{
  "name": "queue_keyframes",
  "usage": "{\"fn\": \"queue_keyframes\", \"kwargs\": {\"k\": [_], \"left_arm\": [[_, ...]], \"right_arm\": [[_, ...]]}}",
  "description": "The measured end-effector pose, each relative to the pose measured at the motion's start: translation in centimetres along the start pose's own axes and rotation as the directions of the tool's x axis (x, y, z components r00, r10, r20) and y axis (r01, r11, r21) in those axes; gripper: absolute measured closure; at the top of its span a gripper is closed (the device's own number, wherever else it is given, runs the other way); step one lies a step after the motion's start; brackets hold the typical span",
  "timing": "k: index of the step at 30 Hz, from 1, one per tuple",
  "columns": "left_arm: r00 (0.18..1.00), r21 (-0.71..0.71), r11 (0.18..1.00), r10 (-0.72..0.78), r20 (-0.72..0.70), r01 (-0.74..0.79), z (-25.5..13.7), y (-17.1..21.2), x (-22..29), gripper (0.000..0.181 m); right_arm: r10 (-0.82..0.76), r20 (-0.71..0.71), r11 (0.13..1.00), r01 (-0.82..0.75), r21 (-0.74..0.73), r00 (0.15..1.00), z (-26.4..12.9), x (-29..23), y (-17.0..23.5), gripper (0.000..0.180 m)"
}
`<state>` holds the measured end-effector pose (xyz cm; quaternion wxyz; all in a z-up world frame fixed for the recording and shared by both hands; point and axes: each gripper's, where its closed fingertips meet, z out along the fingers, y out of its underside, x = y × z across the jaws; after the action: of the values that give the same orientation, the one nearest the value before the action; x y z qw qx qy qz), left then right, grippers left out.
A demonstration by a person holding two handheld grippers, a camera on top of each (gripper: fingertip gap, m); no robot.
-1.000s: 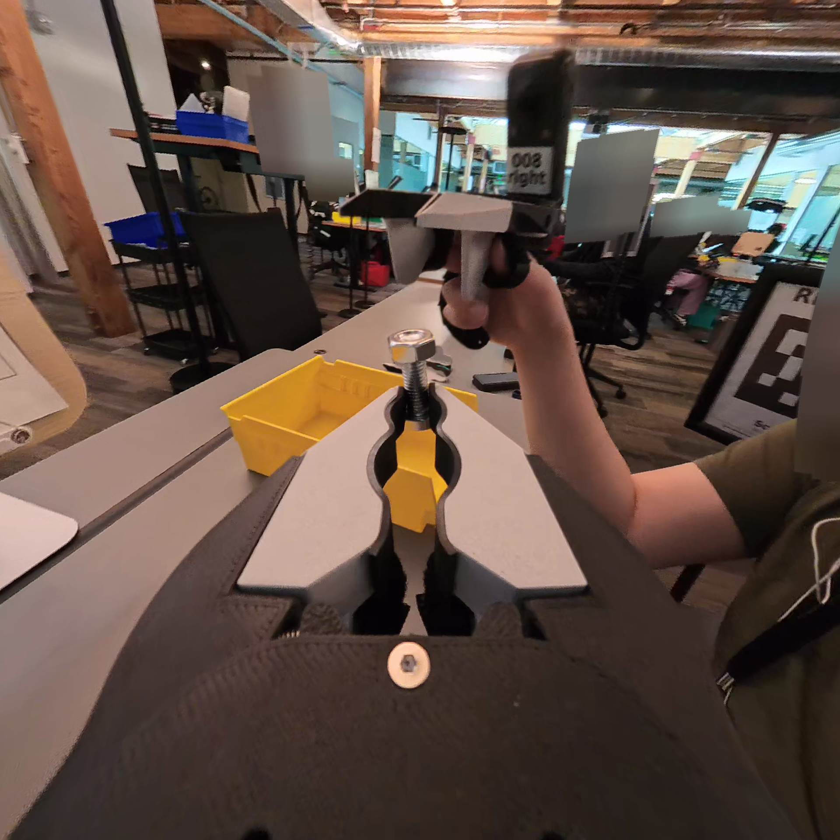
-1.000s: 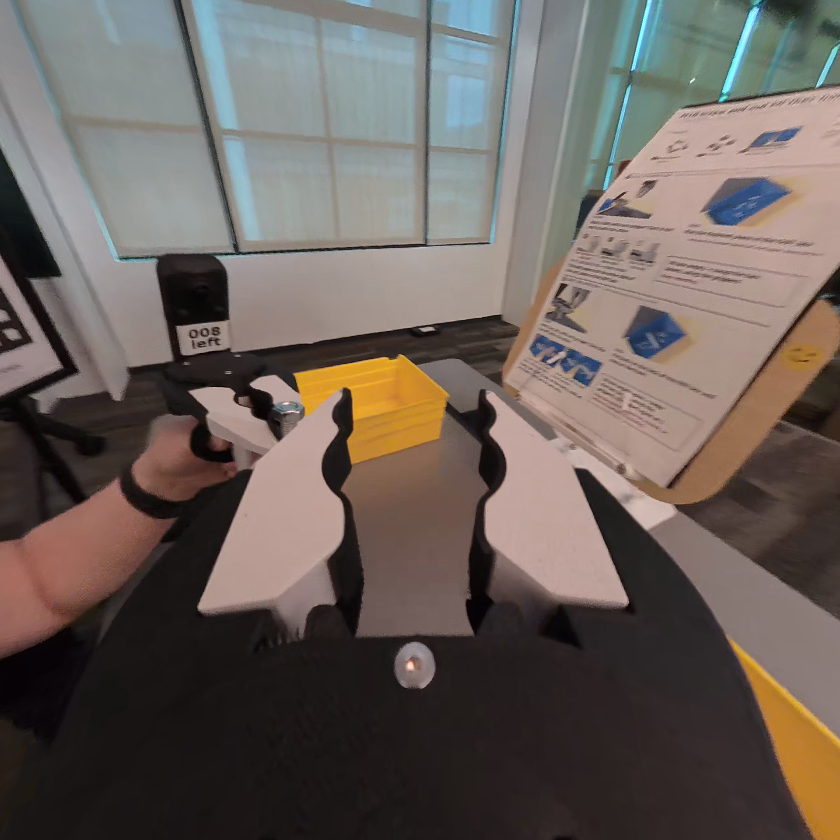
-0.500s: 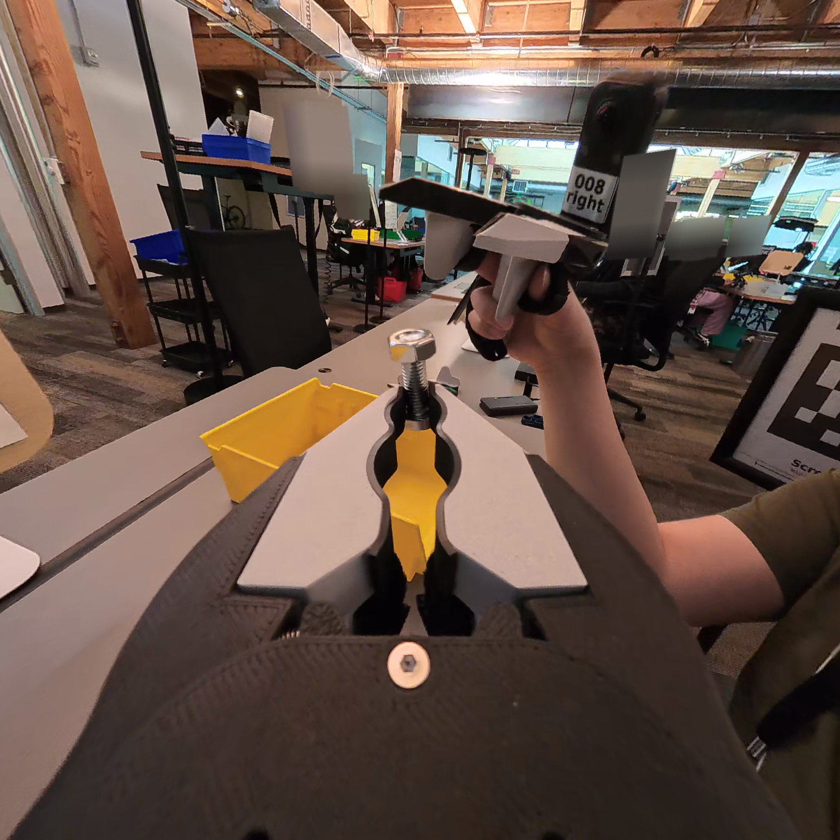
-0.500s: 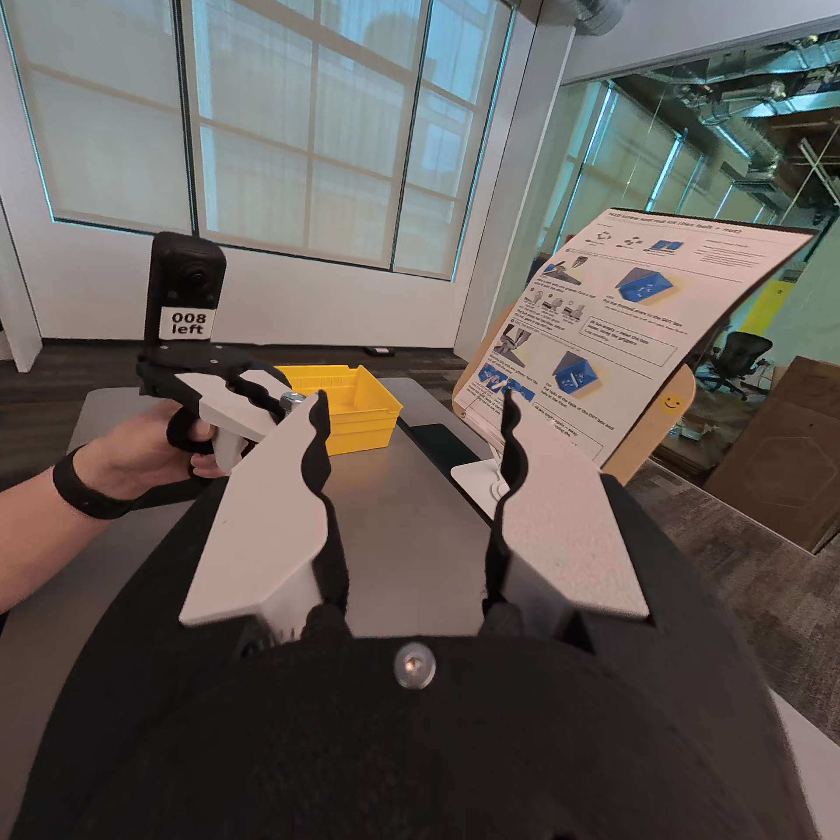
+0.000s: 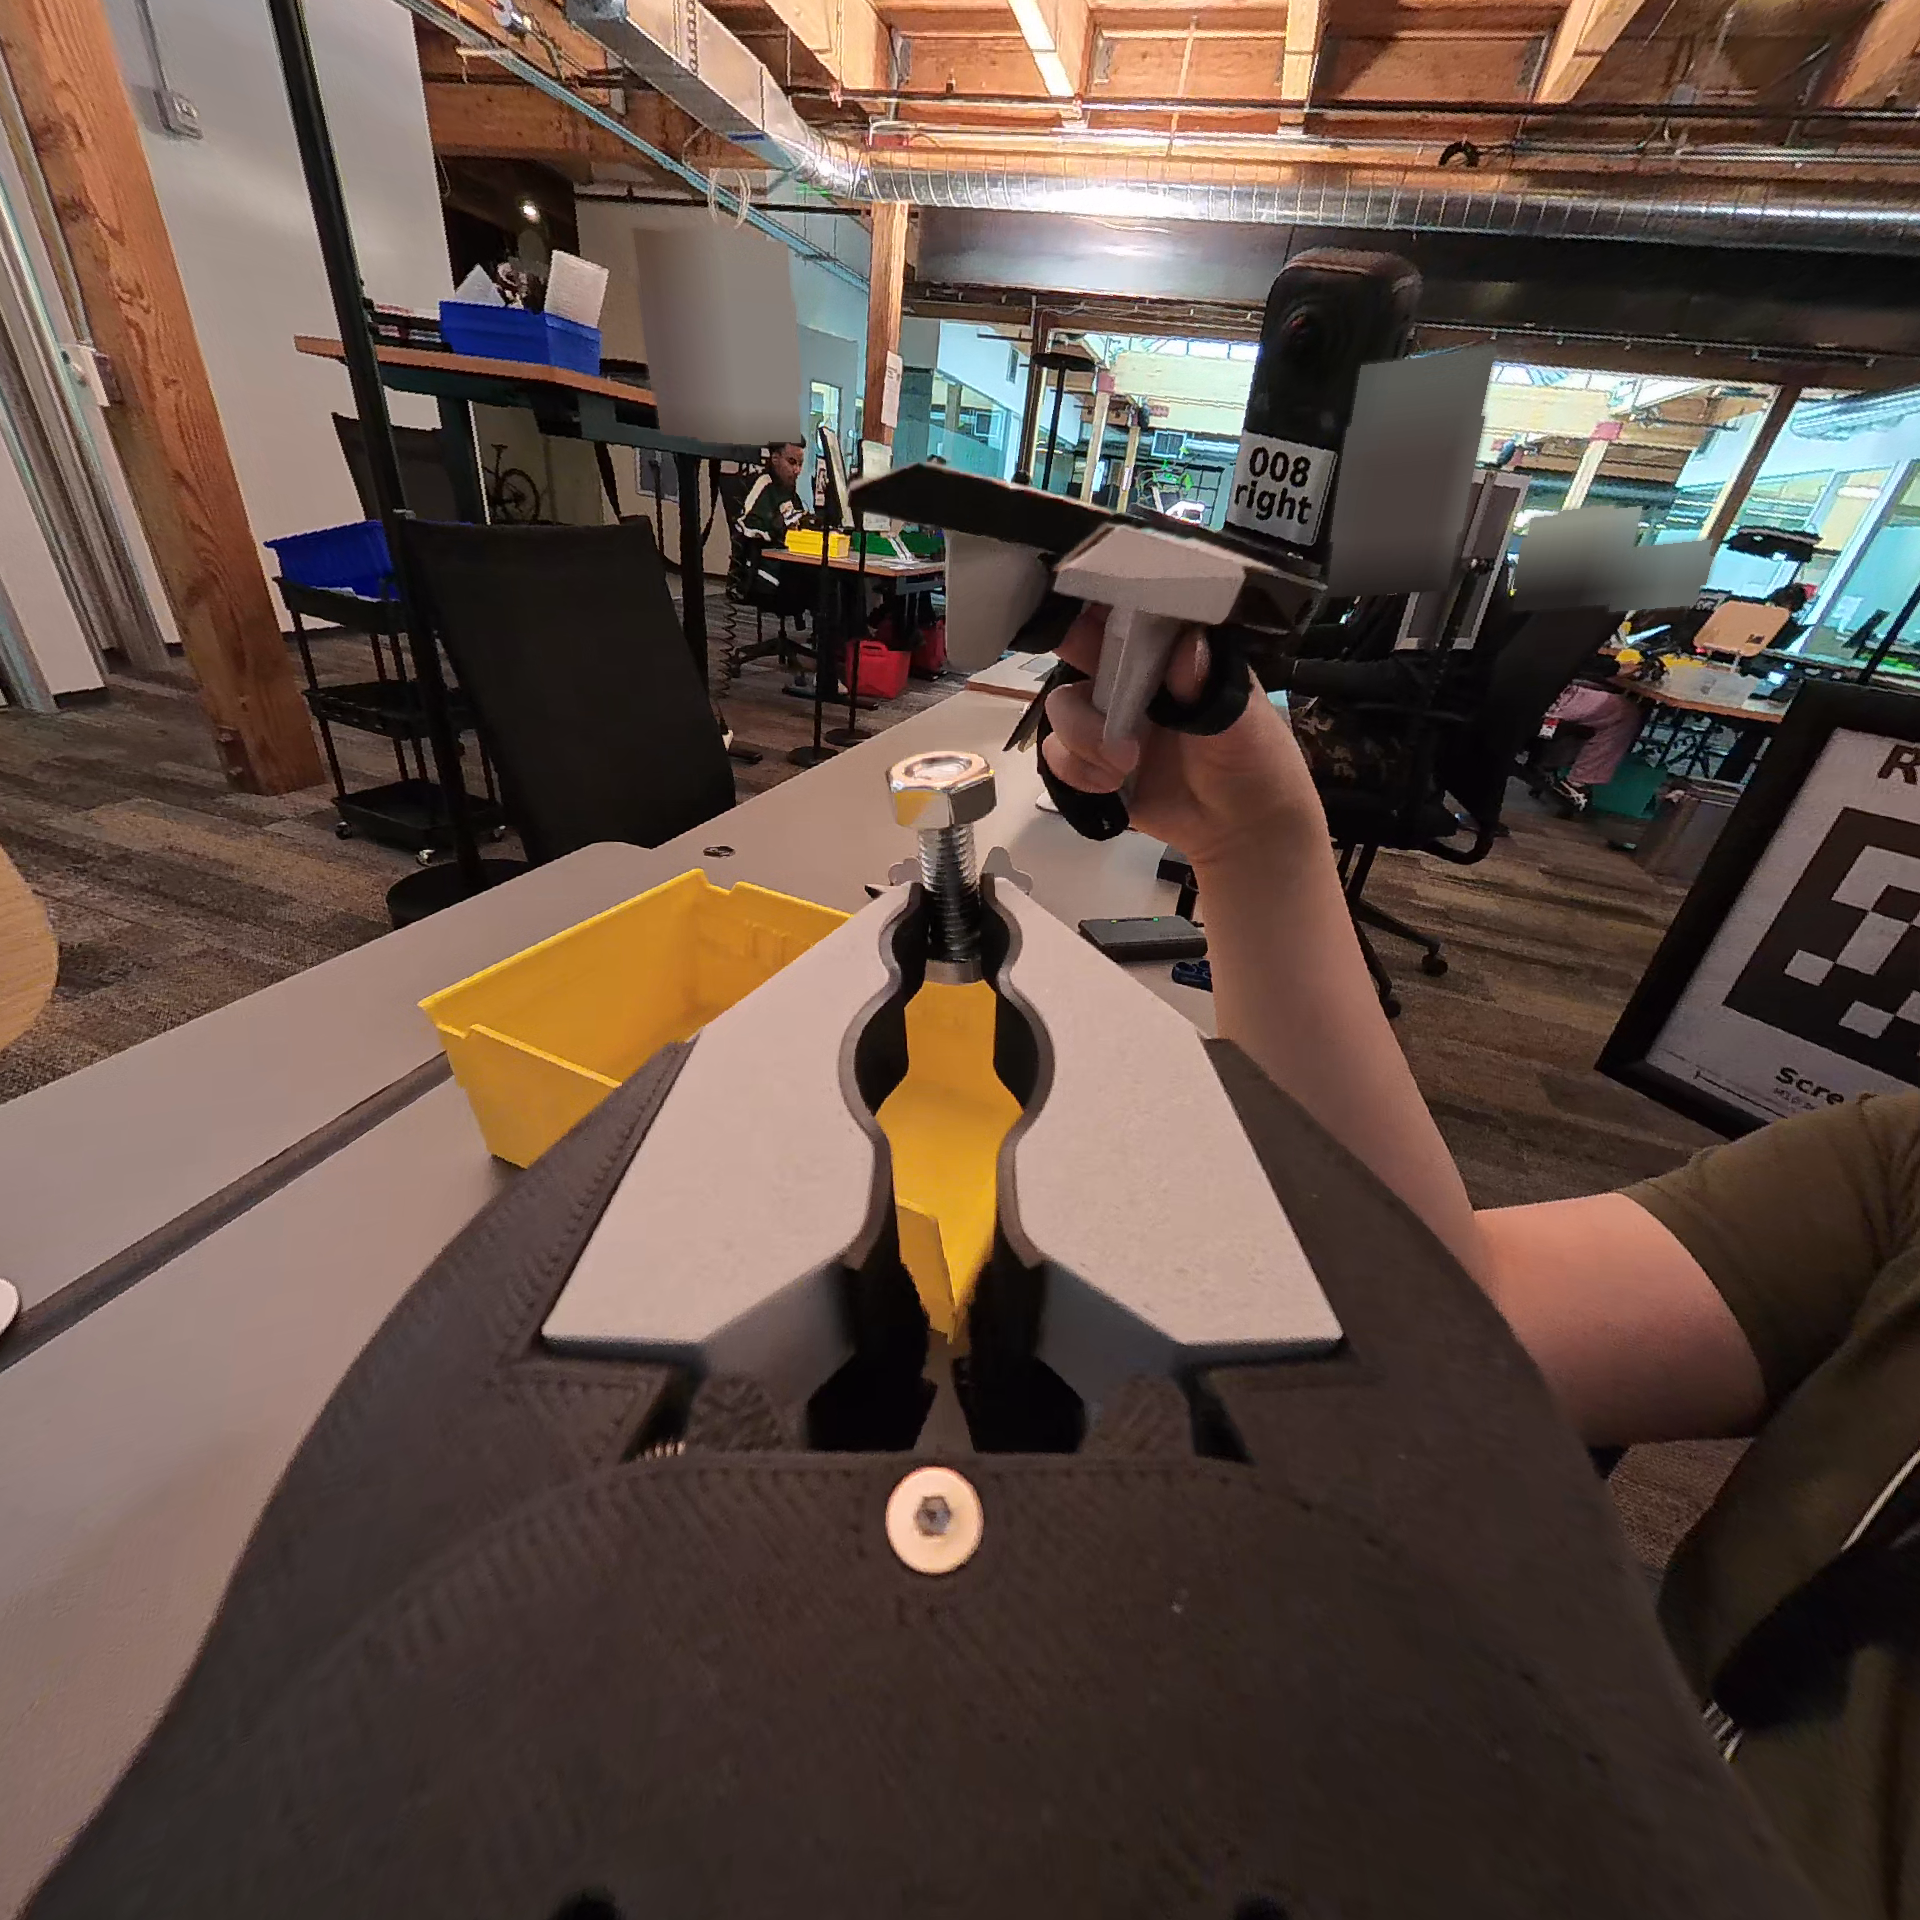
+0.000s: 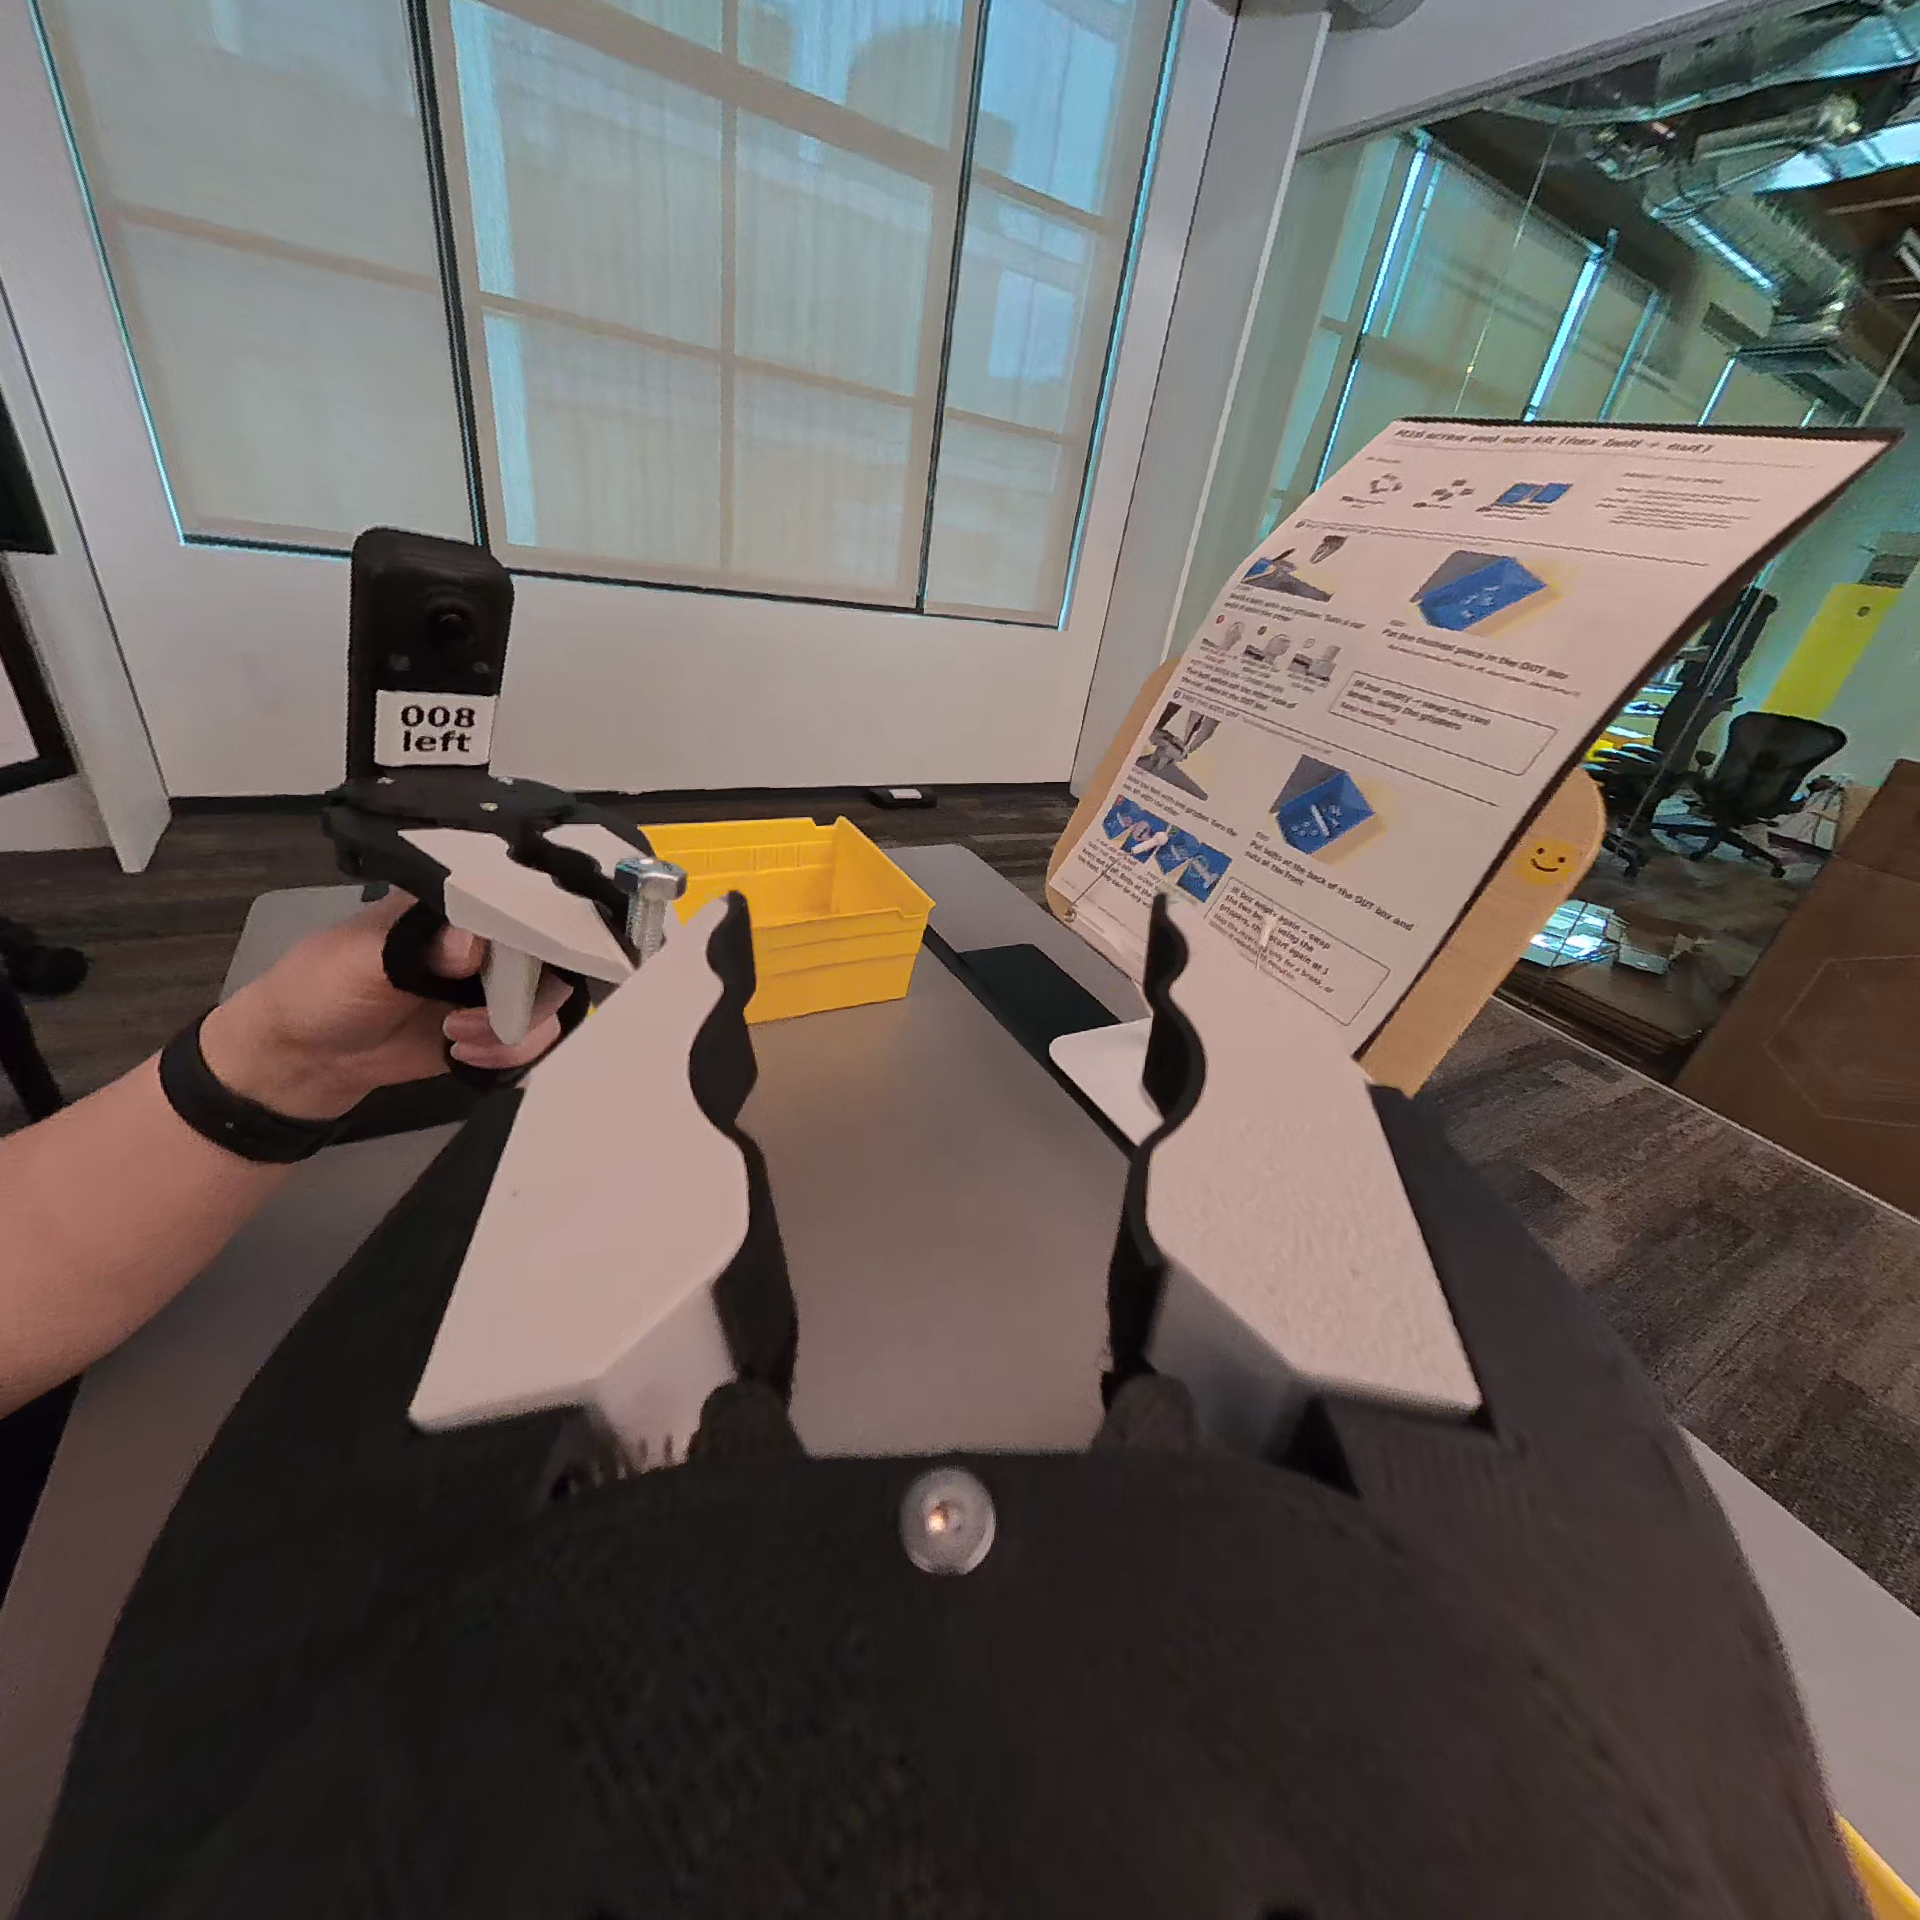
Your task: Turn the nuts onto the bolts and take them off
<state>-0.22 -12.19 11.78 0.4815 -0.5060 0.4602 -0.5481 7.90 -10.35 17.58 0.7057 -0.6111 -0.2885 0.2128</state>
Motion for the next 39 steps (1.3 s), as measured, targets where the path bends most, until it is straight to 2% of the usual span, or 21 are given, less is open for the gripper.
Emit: {"fn": "queue_keyframes", "kwargs": {"k": [8, 10, 12, 18, 22, 27, 30, 34, 39], "left_arm": [[1.0, -0.047, 0.999, 0.003, 0.001, -0.003, 0.4, 0.9, 0.1, 0.173], [1.0, -0.05, 0.999, 0.002, 0.0, -0.002, 0.5, 1.0, 0.1, 0.173], [1.0, -0.051, 0.999, 0.0, -0.001, 0.0, 0.6, 1.1, 0.1, 0.173], [1.0, -0.068, 0.998, -0.01, 0.005, 0.01, 1.0, 1.7, -0.5, 0.173], [1.0, -0.077, 0.997, 0.009, 0.001, -0.009, 1.4, 1.4, -0.6, 0.173], [0.994, -0.074, 0.993, 0.095, 0.048, -0.092, 2.1, -0.2, -1.5, 0.173], [0.984, -0.067, 0.985, 0.162, 0.072, -0.157, 2.4, -1.5, -2.2, 0.173], [0.974, -0.101, 0.975, 0.209, 0.086, -0.2, 2.7, -2.0, -3.5, 0.173], [0.973, -0.137, 0.97, 0.215, 0.089, -0.202, 2.0, -2.1, -5.2, 0.173]], "right_arm": [[-0.11, -0.085, 0.986, 0.098, -0.135, 0.99, 1.1, 0.9, 2.1, 0.102], [-0.126, -0.174, 0.99, 0.112, -0.089, 0.977, 0.7, 2.2, 1.0, 0.099], [-0.106, -0.183, 0.994, 0.107, -0.007, 0.977, -0.2, 2.3, -0.4, 0.1], [0.023, -0.055, 0.966, -0.008, 0.258, 0.998, -3.6, 1.3, -4.2, 0.104], [0.047, 0.019, 0.954, -0.051, 0.296, 0.999, -4.2, 0.8, -4.6, 0.103], [0.084, -0.038, 0.965, -0.071, 0.253, 0.996, -2.9, 2.3, -3.5, 0.1], [0.115, -0.049, 0.95, -0.096, 0.298, 0.992, -2.5, 2.9, -4.0, 0.1], [0.157, 0.031, 0.917, -0.157, 0.368, 0.987, -0.9, 2.0, -5.1, 0.104], [0.189, 0.191, 0.918, -0.243, 0.314, 0.963, 4.6, -1.4, -4.5, 0.109]]}}
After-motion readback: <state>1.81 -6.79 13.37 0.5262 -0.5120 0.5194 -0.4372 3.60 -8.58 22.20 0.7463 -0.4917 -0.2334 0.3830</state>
